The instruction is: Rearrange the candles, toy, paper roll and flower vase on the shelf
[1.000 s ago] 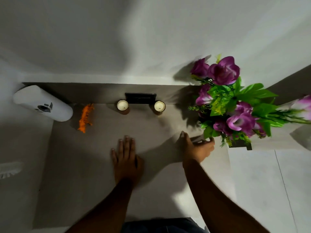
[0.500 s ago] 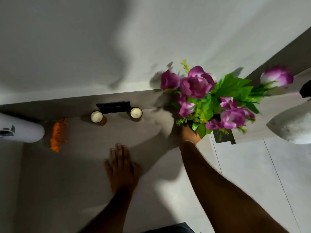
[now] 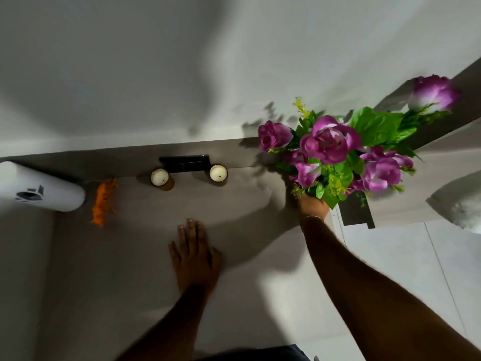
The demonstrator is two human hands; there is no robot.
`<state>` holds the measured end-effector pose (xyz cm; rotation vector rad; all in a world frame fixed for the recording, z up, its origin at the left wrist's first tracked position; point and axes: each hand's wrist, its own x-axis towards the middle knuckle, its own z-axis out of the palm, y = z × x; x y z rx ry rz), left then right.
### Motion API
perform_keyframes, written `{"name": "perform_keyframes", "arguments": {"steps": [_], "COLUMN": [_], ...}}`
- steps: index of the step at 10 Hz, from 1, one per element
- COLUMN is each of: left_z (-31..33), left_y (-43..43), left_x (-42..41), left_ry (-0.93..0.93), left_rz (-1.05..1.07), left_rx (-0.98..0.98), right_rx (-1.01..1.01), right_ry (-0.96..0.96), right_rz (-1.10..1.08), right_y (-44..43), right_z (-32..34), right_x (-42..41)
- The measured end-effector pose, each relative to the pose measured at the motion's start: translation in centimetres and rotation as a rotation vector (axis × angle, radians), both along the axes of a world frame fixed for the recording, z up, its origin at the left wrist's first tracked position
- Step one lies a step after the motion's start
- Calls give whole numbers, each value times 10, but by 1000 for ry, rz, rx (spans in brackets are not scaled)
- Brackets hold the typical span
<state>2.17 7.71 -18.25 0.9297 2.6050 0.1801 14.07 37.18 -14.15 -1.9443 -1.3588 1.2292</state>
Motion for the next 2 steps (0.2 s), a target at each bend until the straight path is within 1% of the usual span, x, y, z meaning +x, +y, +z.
{"name": "perform_keyframes", "arguments": {"steps": [1,2], "left_z": [7,12], "left_y": [0,-5], "left_x": [0,-7], "left_ry": [3,-64], "left_rz": [14,-21], "left_rx": [-17,-61], "right_rx": [122,194], "right_ry": [-135,-252], "right_rz": [-3,101], "right_y": [-19,-71], "right_z": [0,-5], "right_x": [4,-2]}}
